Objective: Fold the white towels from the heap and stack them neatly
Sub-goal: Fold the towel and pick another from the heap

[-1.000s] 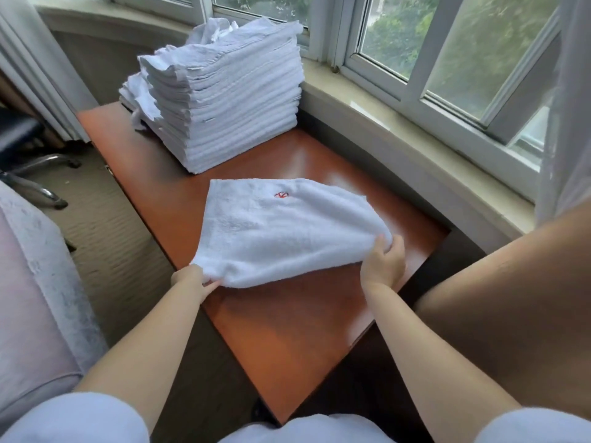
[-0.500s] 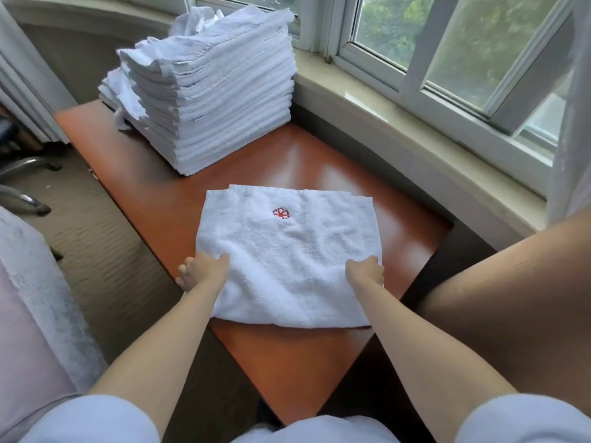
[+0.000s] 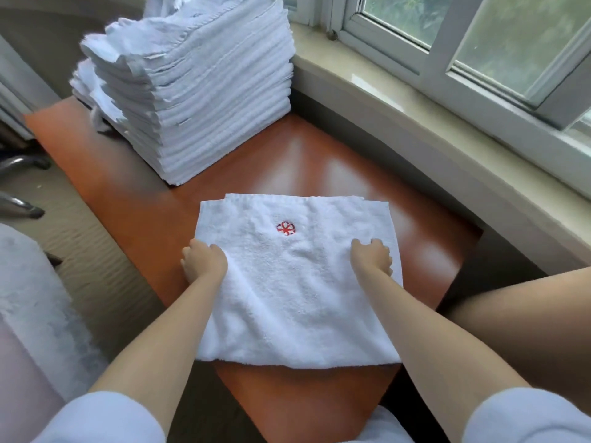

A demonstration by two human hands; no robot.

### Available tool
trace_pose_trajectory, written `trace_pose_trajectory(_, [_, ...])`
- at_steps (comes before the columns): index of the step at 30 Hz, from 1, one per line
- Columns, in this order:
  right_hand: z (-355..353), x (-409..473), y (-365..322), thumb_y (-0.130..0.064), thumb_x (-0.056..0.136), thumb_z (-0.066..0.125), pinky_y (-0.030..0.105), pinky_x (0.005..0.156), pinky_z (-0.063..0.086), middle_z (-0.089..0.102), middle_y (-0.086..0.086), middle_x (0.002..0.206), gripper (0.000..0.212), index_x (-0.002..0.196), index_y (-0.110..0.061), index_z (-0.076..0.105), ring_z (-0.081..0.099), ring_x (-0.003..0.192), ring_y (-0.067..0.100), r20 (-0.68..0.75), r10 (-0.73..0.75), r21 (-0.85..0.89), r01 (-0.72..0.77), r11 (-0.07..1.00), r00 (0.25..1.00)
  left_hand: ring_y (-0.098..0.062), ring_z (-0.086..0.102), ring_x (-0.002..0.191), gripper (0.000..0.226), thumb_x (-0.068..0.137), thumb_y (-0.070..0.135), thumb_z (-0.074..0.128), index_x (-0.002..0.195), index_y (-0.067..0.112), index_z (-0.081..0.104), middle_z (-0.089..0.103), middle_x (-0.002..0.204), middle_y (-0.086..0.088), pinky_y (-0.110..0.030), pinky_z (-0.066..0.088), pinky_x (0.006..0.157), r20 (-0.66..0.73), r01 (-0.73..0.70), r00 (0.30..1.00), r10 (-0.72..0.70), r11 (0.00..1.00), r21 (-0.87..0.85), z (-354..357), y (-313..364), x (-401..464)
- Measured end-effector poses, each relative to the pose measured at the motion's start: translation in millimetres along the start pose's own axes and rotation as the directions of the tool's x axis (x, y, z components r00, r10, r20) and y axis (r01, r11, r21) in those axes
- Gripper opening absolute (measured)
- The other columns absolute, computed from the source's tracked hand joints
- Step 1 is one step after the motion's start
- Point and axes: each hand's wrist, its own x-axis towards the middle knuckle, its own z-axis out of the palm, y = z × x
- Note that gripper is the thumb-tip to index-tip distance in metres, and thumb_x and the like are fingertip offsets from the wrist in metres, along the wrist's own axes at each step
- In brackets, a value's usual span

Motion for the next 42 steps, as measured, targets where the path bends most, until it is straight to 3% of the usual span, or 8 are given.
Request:
trace_pose_trajectory(9, [28.4, 46.1, -49.2, -0.030, 0.088, 0.057, 0.041, 0.104, 0.028, 0.052, 0.006, 0.134, 0.055, 0.139, -0.014, 0.042, 0.046, 0.125, 0.029, -0.161, -0.011, -0.007, 0.010, 1.000, 0.987, -0.034, 0.044, 0.122, 0.035, 0.086, 0.023, 0.057, 0.117, 0.007, 0.058, 0.059, 0.122, -0.012, -0.045, 0.040, 0.103, -0.030, 0.109, 0.994, -0.108, 0.993, 0.043, 19.9, 34.2, 48.0])
trace_pose_trajectory(16, [24.6, 48.0, -46.5, -0.037, 0.100, 0.041, 0.033, 0.069, 0.040, 0.047, -0.007, 0.066, 0.032, 0.075, -0.016, 0.042, 0.051, 0.069, 0.021, -0.329, -0.017, 0.346, 0.138, 0.928, 0.944, -0.014, 0.047, 0.066, 0.015, 0.087, 0.026, 0.053, 0.092, 0.013, 0.046, 0.050, 0.080, 0.005, -0.029, 0.038, 0.060, -0.101, -0.224, 0.974, 0.205, 0.944, -0.244, 16.9, 58.1, 41.3])
trace_pose_trajectory(19, [9.1, 53.0, -40.4, -0.035, 0.099, 0.041, 0.029, 0.054, 0.028, 0.043, -0.007, 0.061, 0.029, 0.077, -0.016, 0.039, 0.044, 0.060, 0.018, -0.493, 0.063, 0.444, 0.189, 0.876, 0.868, -0.005, 0.040, 0.060, 0.008, 0.087, 0.018, 0.053, 0.082, 0.016, 0.047, 0.044, 0.070, 0.012, -0.015, 0.034, 0.052, -0.174, -0.336, 0.941, 0.290, 0.857, -0.391, 16.3, 72.0, 50.3])
trace_pose_trajectory(24, [-5.2, 83.5, -27.6, -0.025, 0.093, 0.050, 0.040, 0.093, 0.043, 0.051, 0.015, 0.124, 0.033, 0.119, -0.007, 0.059, 0.046, 0.119, 0.035, -0.233, 0.110, 0.160, -0.073, 0.984, 0.966, -0.032, 0.060, 0.098, 0.030, 0.081, 0.022, 0.057, 0.103, 0.003, 0.064, 0.063, 0.110, -0.015, -0.038, 0.051, 0.081, 0.079, -0.102, 0.992, 0.103, 0.995, -0.012, 33.0, 71.6, 80.7])
trace_pose_trajectory(27, [-10.7, 96.5, -29.2, -0.035, 0.089, 0.054, 0.043, 0.103, 0.039, 0.043, 0.012, 0.133, 0.039, 0.121, -0.013, 0.061, 0.039, 0.122, 0.033, -0.232, 0.135, 0.092, -0.116, 0.989, 0.963, -0.036, 0.056, 0.110, 0.042, 0.082, 0.033, 0.058, 0.107, 0.001, 0.066, 0.060, 0.120, -0.020, -0.043, 0.050, 0.092, 0.117, 0.006, 0.993, -0.005, 1.000, -0.009, 36.6, 75.2, 91.9])
trace_pose_trajectory(31, [-21.0, 109.9, -37.0, -0.035, 0.089, 0.053, 0.036, 0.091, 0.047, 0.061, 0.006, 0.104, 0.035, 0.112, -0.011, 0.065, 0.058, 0.095, 0.031, -0.089, 0.172, 0.260, -0.144, 0.955, 0.981, -0.030, 0.058, 0.093, 0.041, 0.083, 0.031, 0.064, 0.109, 0.000, 0.063, 0.062, 0.095, -0.010, -0.034, 0.048, 0.076, 0.236, 0.076, 0.970, -0.060, 0.995, -0.060, 32.0, 90.8, 107.0])
trace_pose_trajectory(35, [-26.0, 113.9, -48.1, -0.034, 0.087, 0.055, 0.026, 0.060, 0.038, 0.053, -0.003, 0.068, 0.028, 0.069, -0.013, 0.056, 0.048, 0.058, 0.016, 0.039, 0.141, 0.370, -0.145, 0.918, 0.989, -0.023, 0.056, 0.085, 0.052, 0.080, 0.027, 0.072, 0.124, 0.006, 0.056, 0.059, 0.108, -0.006, -0.028, 0.043, 0.071, 0.353, 0.208, 0.928, -0.122, 0.954, -0.215, 24.3, 97.5, 115.4])
trace_pose_trajectory(42, [-28.0, 89.5, -56.0, -0.038, 0.093, 0.045, 0.036, 0.095, 0.033, 0.042, -0.004, 0.058, 0.041, 0.057, -0.017, 0.041, 0.044, 0.076, 0.028, -0.090, 0.055, 0.366, -0.019, 0.930, 0.994, -0.018, 0.054, 0.076, 0.015, 0.088, 0.023, 0.068, 0.091, 0.010, 0.063, 0.057, 0.087, -0.004, -0.026, 0.045, 0.067, 0.184, 0.122, 0.982, -0.039, 0.876, -0.467, 13.2, 93.1, 100.7])
